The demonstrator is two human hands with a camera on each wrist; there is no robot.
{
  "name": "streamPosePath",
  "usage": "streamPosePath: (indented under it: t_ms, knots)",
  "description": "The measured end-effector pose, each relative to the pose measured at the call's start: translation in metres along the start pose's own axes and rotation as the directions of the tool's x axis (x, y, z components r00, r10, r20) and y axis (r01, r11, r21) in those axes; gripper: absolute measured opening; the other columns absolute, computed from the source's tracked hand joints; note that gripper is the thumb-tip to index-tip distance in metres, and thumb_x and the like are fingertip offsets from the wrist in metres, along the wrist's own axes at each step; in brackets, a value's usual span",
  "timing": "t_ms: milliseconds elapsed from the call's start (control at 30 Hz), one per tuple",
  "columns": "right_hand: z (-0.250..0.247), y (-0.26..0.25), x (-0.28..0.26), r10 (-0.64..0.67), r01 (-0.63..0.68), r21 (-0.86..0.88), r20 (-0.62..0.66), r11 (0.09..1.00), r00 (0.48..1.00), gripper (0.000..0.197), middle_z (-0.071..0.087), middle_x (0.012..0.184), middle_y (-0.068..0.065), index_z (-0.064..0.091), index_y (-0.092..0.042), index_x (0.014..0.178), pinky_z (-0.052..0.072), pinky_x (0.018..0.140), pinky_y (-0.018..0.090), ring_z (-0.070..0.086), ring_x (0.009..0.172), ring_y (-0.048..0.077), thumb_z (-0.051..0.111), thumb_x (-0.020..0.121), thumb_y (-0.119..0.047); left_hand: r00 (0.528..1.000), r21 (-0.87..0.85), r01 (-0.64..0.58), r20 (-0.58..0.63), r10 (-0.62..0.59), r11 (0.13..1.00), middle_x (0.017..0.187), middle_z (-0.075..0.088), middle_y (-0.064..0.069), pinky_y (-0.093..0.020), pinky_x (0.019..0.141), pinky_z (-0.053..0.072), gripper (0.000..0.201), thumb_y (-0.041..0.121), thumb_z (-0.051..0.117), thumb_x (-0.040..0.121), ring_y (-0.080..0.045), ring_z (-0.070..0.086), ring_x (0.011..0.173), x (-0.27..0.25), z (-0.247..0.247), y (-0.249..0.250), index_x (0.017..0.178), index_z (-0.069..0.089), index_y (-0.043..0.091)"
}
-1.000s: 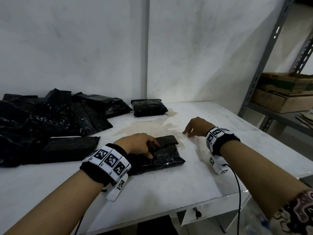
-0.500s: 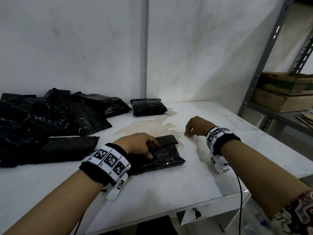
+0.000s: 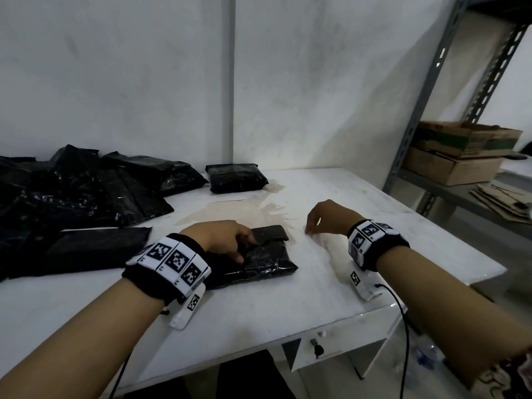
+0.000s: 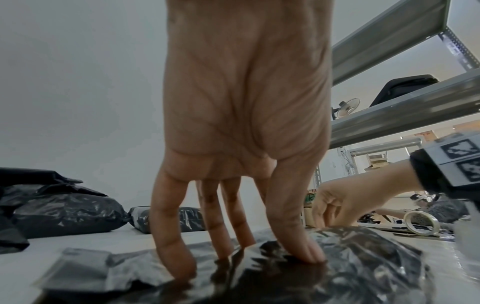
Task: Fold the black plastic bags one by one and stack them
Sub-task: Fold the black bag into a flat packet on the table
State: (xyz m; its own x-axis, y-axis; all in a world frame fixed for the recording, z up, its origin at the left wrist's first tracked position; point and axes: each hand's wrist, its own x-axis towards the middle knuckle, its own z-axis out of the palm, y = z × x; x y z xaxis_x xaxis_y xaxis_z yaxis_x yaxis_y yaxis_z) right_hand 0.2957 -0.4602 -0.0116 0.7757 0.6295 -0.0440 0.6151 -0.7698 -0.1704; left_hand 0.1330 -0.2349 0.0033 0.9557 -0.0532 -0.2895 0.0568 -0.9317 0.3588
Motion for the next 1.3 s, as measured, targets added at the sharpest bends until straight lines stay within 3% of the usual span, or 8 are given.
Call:
streamPosePath:
  t_ms: [233, 300, 433, 600, 733, 867, 1067, 1300]
  knots:
    - [0.005, 0.007, -0.044, 0.051, -0.065, 0.161, 0.089, 0.985, 0.995, 0.017, 0.075, 0.085, 0.002, 0.076, -0.019, 0.096, 0.053, 0.078, 0.025, 0.066, 0.069, 0.010, 0.070, 0.082, -0.011, 0.999, 0.077, 0.038, 0.000, -0.038, 0.996, 0.127, 0.055, 0.004, -0.034, 0.101, 0.039, 0.053, 0.013, 0.071, 0.083, -0.018, 0.051, 0.113, -0.005, 0.006, 0.014, 0.130, 0.054, 0.030]
    - [0.009, 0.008, -0.042, 0.073, -0.080, 0.152, 0.057, 0.985, 0.996, 0.026, 0.073, 0.097, 0.004, 0.070, -0.022, 0.110, 0.048, 0.079, 0.023, 0.066, 0.082, 0.012, 0.067, 0.086, -0.014, 0.999, 0.093, 0.043, -0.008, -0.042, 0.995, 0.129, 0.055, 0.003, -0.032, 0.099, 0.039, 0.053, 0.013, 0.071, 0.083, -0.019, 0.050, 0.116, -0.008, 0.006, 0.017, 0.131, 0.053, 0.029]
    - [0.015, 0.002, -0.019, 0.102, -0.100, -0.031, 0.059, 0.994, 0.993, 0.054, 0.048, 0.143, 0.007, 0.043, -0.019, 0.143, 0.034, 0.104, 0.028, 0.046, 0.129, 0.023, 0.062, 0.092, -0.019, 0.999, 0.078, 0.043, -0.011, -0.042, 0.996, 0.129, 0.056, 0.003, -0.029, 0.096, 0.038, 0.053, 0.012, 0.070, 0.084, -0.018, 0.051, 0.115, -0.009, 0.006, 0.016, 0.131, 0.054, 0.027]
    - [0.023, -0.011, 0.017, 0.143, -0.125, -0.124, 0.147, 0.984, 0.979, 0.071, 0.025, 0.158, 0.008, 0.020, -0.020, 0.154, 0.023, 0.116, 0.034, 0.026, 0.144, 0.025, 0.056, 0.093, -0.016, 0.999, 0.057, 0.046, -0.001, -0.046, 0.997, 0.127, 0.056, 0.003, -0.033, 0.099, 0.040, 0.052, 0.013, 0.072, 0.082, -0.018, 0.051, 0.114, -0.004, 0.005, 0.012, 0.128, 0.056, 0.029]
    - [0.025, -0.012, 0.030, 0.143, -0.115, -0.187, 0.146, 0.976, 0.979, 0.068, 0.039, 0.150, 0.010, 0.033, -0.026, 0.149, 0.034, 0.111, 0.039, 0.037, 0.137, 0.028, 0.060, 0.088, -0.020, 0.999, 0.030, 0.042, 0.001, -0.042, 0.999, 0.125, 0.057, 0.004, -0.036, 0.102, 0.040, 0.051, 0.014, 0.073, 0.081, -0.018, 0.051, 0.113, -0.001, 0.007, 0.008, 0.127, 0.056, 0.030]
    - [0.019, -0.005, 0.032, 0.063, -0.057, -0.128, 0.038, 0.990, 0.997, 0.044, 0.060, 0.128, 0.005, 0.061, -0.023, 0.122, 0.046, 0.095, 0.032, 0.055, 0.116, 0.022, 0.066, 0.081, -0.010, 1.000, 0.018, 0.031, -0.002, -0.031, 0.999, 0.124, 0.056, 0.004, -0.036, 0.100, 0.041, 0.052, 0.014, 0.073, 0.081, -0.019, 0.051, 0.112, -0.001, 0.007, 0.006, 0.127, 0.056, 0.031]
    - [0.019, -0.004, 0.036, 0.063, -0.053, -0.165, 0.055, 0.985, 0.996, 0.059, 0.054, 0.132, 0.003, 0.050, -0.030, 0.139, 0.040, 0.100, 0.031, 0.048, 0.124, 0.021, 0.068, 0.084, -0.015, 1.000, 0.013, 0.021, -0.002, -0.021, 1.000, 0.126, 0.055, 0.002, -0.037, 0.100, 0.041, 0.052, 0.015, 0.072, 0.082, -0.019, 0.051, 0.110, -0.003, 0.007, 0.007, 0.129, 0.055, 0.030]
    - [0.016, -0.003, 0.043, 0.037, -0.040, -0.148, -0.026, 0.988, 0.999, 0.031, 0.065, 0.116, 0.005, 0.070, -0.022, 0.108, 0.045, 0.087, 0.027, 0.060, 0.106, 0.021, 0.073, 0.079, -0.011, 1.000, 0.001, 0.028, -0.008, -0.028, 1.000, 0.126, 0.055, 0.001, -0.036, 0.099, 0.042, 0.052, 0.015, 0.072, 0.082, -0.020, 0.051, 0.111, -0.002, 0.008, 0.005, 0.129, 0.055, 0.030]
